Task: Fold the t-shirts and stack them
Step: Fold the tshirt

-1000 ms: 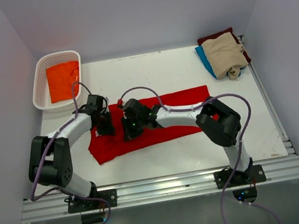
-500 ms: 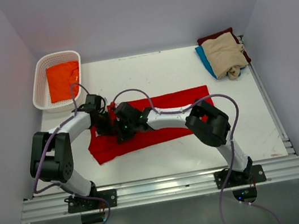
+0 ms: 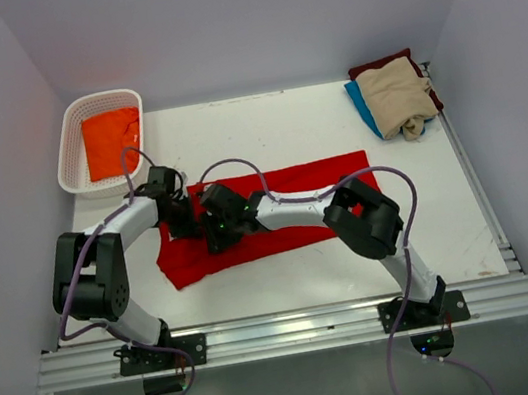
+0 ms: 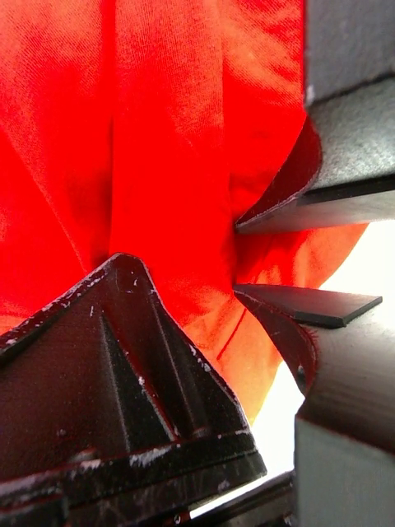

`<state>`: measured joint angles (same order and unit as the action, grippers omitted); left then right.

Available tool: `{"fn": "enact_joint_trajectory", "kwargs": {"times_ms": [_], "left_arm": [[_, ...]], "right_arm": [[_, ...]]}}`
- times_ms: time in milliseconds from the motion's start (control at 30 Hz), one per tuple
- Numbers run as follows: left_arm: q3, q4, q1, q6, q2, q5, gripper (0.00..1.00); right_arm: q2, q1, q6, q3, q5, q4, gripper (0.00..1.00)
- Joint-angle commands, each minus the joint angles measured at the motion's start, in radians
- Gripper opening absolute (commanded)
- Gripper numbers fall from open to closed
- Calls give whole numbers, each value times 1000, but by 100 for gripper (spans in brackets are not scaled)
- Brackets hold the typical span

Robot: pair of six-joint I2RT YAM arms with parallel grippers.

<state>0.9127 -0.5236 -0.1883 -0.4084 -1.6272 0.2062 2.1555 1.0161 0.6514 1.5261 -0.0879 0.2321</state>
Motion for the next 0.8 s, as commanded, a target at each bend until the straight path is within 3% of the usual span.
{"fn": "enact_joint_trajectory", "kwargs": {"times_ms": [0, 233, 567, 767], "left_arm": [[22, 46, 4, 0, -8, 6, 0], [22, 47, 4, 0, -14, 12, 0], [20, 50, 4, 2, -17, 21, 0], [17, 50, 4, 2, -16, 22, 0]], "right_arm": [[12, 15, -15, 62, 30, -2, 36], [20, 22, -16, 80, 19, -13, 36], [12, 47, -25, 89, -12, -62, 29], [21, 53, -32, 109, -16, -62, 38]]}}
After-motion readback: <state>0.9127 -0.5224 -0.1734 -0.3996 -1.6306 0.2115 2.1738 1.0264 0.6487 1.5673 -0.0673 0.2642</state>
